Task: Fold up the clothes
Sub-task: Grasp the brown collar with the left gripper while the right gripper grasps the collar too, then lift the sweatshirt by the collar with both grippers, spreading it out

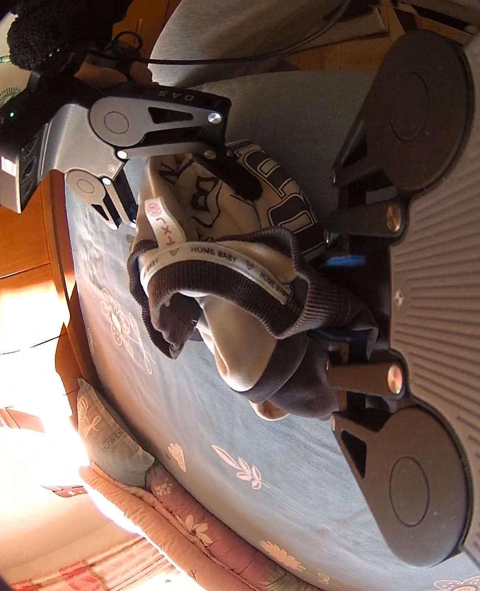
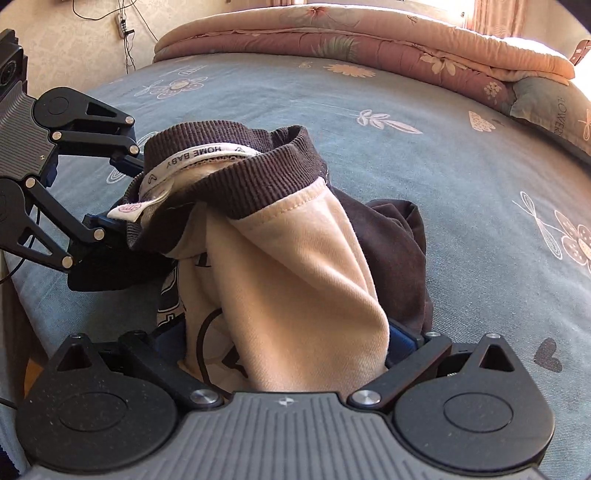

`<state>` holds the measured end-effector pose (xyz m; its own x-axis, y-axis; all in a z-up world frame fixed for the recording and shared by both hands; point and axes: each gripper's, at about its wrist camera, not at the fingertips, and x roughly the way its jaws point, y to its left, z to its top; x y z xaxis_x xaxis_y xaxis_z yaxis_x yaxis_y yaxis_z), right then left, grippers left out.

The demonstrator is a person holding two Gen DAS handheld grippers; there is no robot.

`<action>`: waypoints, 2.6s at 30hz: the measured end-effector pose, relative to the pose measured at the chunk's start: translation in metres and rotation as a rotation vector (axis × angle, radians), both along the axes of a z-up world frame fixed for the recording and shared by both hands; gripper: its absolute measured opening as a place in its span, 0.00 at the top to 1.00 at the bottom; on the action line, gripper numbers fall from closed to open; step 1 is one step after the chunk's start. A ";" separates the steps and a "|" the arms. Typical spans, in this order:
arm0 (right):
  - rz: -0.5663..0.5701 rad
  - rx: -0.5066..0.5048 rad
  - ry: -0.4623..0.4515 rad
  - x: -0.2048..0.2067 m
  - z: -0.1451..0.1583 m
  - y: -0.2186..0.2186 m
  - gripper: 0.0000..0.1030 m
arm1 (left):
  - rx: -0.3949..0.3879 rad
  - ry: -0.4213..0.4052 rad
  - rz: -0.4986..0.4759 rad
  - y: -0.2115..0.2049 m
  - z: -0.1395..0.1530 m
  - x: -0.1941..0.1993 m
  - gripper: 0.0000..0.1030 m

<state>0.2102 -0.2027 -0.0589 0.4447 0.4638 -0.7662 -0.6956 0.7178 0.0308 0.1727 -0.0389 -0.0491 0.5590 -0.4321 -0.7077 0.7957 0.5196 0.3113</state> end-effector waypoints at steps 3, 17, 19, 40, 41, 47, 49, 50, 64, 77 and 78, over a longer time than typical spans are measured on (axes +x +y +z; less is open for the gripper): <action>-0.014 -0.004 0.009 -0.002 0.005 -0.002 0.00 | -0.041 0.008 0.023 0.004 0.012 0.006 0.88; 0.088 0.316 0.015 0.046 0.077 -0.033 0.00 | -0.268 0.196 0.444 0.108 0.018 0.033 0.89; 0.128 0.329 0.081 0.064 0.068 -0.027 0.00 | -0.285 0.231 0.509 0.125 0.011 0.032 0.89; 0.379 0.456 0.708 0.119 0.003 -0.022 0.00 | -0.293 0.307 0.536 0.132 -0.014 0.047 0.88; 0.353 0.454 0.727 0.123 -0.009 -0.025 0.02 | -0.292 0.309 0.539 0.132 -0.014 0.047 0.88; 0.193 0.591 0.815 0.145 -0.045 -0.058 0.53 | -0.291 0.317 0.550 0.132 -0.013 0.045 0.86; 0.189 0.552 0.767 0.138 -0.032 -0.055 0.52 | -0.280 0.314 0.555 0.130 -0.012 0.045 0.86; 0.204 0.509 0.718 0.131 -0.020 -0.050 0.50 | -0.275 0.315 0.557 0.130 -0.012 0.046 0.86; 0.363 0.557 0.564 0.118 0.033 -0.027 0.40 | -0.257 0.337 0.569 0.127 -0.014 0.050 0.86; 0.196 0.478 0.615 0.102 -0.013 -0.051 0.78 | -0.278 0.337 0.569 0.123 -0.013 0.053 0.89; 0.187 0.475 0.596 0.099 -0.011 -0.051 0.78 | -0.273 0.334 0.570 0.121 -0.012 0.054 0.89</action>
<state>0.3093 -0.2535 -0.0704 -0.0971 0.8280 -0.5523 -0.5729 0.4073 0.7113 0.2263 0.0819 -0.0609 0.5228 -0.3234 -0.7887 0.4073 0.9076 -0.1022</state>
